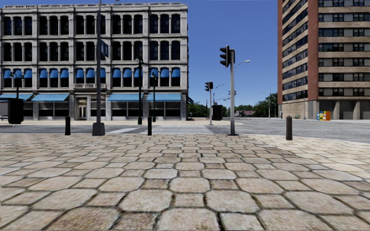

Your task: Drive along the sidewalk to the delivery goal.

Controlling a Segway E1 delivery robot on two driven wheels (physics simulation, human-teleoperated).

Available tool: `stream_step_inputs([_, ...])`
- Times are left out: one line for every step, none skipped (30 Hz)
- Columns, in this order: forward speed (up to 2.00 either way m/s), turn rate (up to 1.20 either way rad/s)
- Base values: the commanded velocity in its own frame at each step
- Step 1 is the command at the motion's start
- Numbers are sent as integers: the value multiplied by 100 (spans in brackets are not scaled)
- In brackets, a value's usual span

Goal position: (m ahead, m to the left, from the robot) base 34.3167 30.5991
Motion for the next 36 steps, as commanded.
stream_step_inputs([200, 0])
stream_step_inputs([200, 0])
stream_step_inputs([200, 0])
stream_step_inputs([200, 0])
stream_step_inputs([200, 0])
stream_step_inputs([200, 0])
stream_step_inputs([200, 0])
stream_step_inputs([200, 0])
stream_step_inputs([200, 0])
stream_step_inputs([200, 0])
stream_step_inputs([200, 0])
stream_step_inputs([200, 0])
stream_step_inputs([200, 0])
stream_step_inputs([200, 0])
stream_step_inputs([200, 0])
stream_step_inputs([200, 0])
stream_step_inputs([200, 0])
stream_step_inputs([200, 0])
stream_step_inputs([200, 0])
stream_step_inputs([200, 0])
stream_step_inputs([200, 0])
stream_step_inputs([200, 0])
stream_step_inputs([200, 0])
stream_step_inputs([200, 0])
stream_step_inputs([200, 0])
stream_step_inputs([200, 0])
stream_step_inputs([200, 0])
stream_step_inputs([200, 0])
stream_step_inputs([200, 0])
stream_step_inputs([200, 0])
stream_step_inputs([200, 0])
stream_step_inputs([200, 0])
stream_step_inputs([200, 0])
stream_step_inputs([200, 0])
stream_step_inputs([200, 0])
stream_step_inputs([200, 0])
